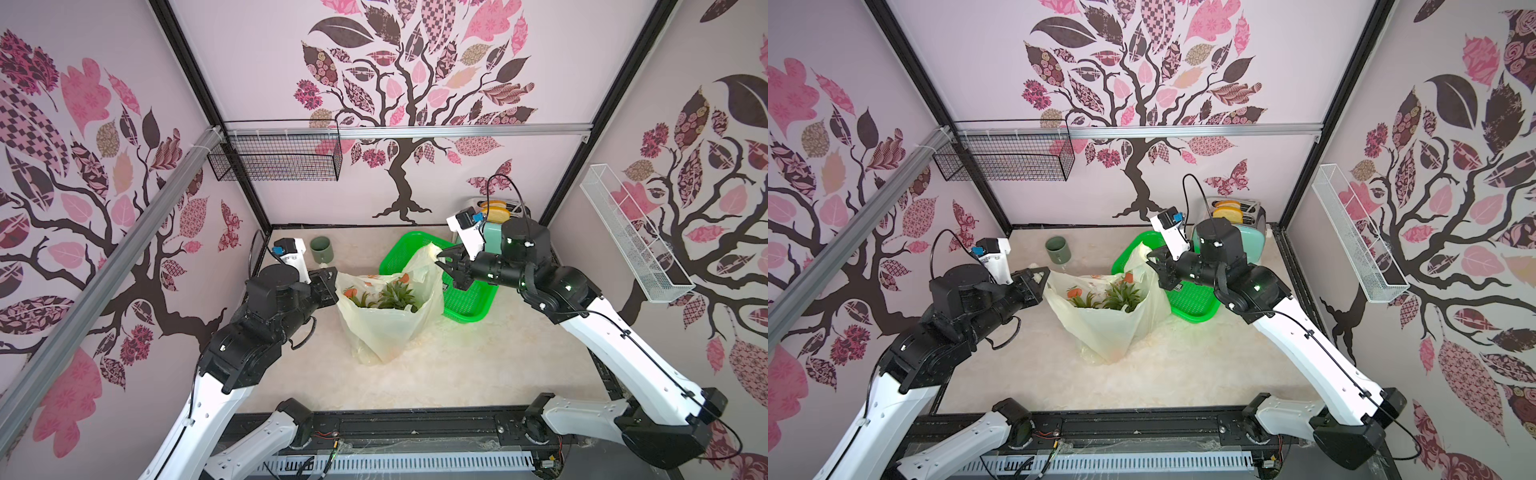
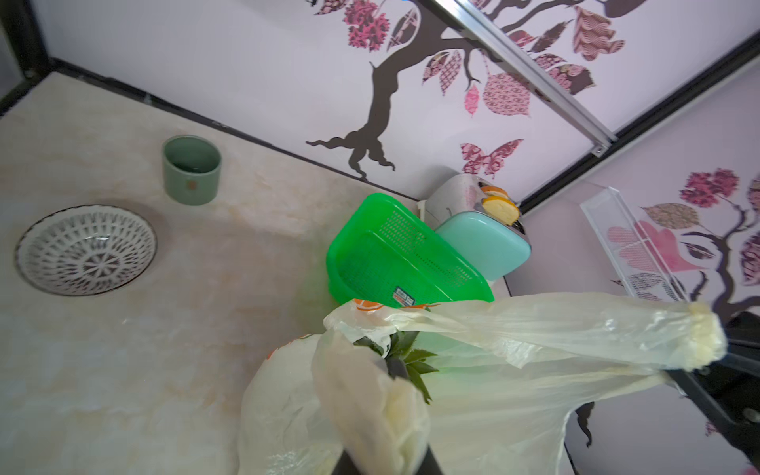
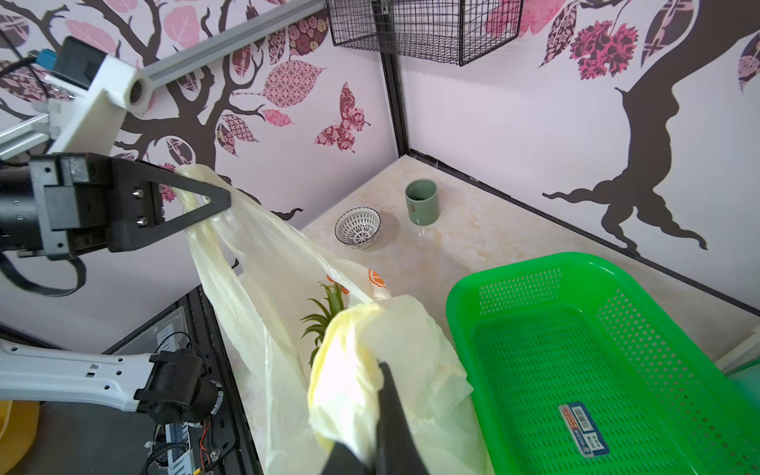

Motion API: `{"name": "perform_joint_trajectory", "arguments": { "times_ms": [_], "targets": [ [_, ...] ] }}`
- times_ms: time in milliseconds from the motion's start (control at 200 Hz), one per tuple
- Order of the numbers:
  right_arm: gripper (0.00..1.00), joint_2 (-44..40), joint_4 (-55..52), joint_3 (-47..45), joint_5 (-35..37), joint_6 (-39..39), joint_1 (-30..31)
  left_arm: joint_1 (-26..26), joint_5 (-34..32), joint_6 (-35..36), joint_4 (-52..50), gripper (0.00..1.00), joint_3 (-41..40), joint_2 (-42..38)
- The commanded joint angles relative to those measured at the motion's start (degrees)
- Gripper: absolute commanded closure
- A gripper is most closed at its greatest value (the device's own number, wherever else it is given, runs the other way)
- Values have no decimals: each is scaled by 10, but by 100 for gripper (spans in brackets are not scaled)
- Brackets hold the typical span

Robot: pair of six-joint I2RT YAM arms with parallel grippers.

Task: Place the pineapple into a plastic bag & tie a knot
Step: Adjust the plastic bag at the center of the board.

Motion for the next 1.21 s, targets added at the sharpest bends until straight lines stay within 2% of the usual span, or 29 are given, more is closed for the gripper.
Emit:
{"name": "perform_joint_trajectory", "arguments": {
  "times_ms": [0,155,210,410,680,805,890,960,1120,1200],
  "targets": [
    [100,-36,14,-18,-43,8,-1,2,116,61,99,100,1,7],
    [100,-92,-3,-65,-88,-8,-2,2,256,128,107,100,6,37],
    [100,-106,-18,-81,-96,-13,-2,2,286,156,86,100,12,46],
    [100,-124,-33,-118,-100,-1,-2,3,324,258,36,100,-6,31],
    [98,-104,-43,-126,-78,15,1,2,390,392,30,100,-87,-47],
    [94,-109,-35,-133,-83,25,3,2,426,406,30,100,-112,-60],
    [92,-111,-27,-133,-80,29,3,2,422,393,36,100,-118,-57],
    [78,-111,-20,-131,-73,31,4,2,413,377,49,100,-120,-55],
    [24,-106,-25,-119,-27,1,4,2,382,354,55,100,-115,-48],
    [8,-108,-39,-101,2,-40,4,2,367,349,48,100,-110,-45]
  ]
}}
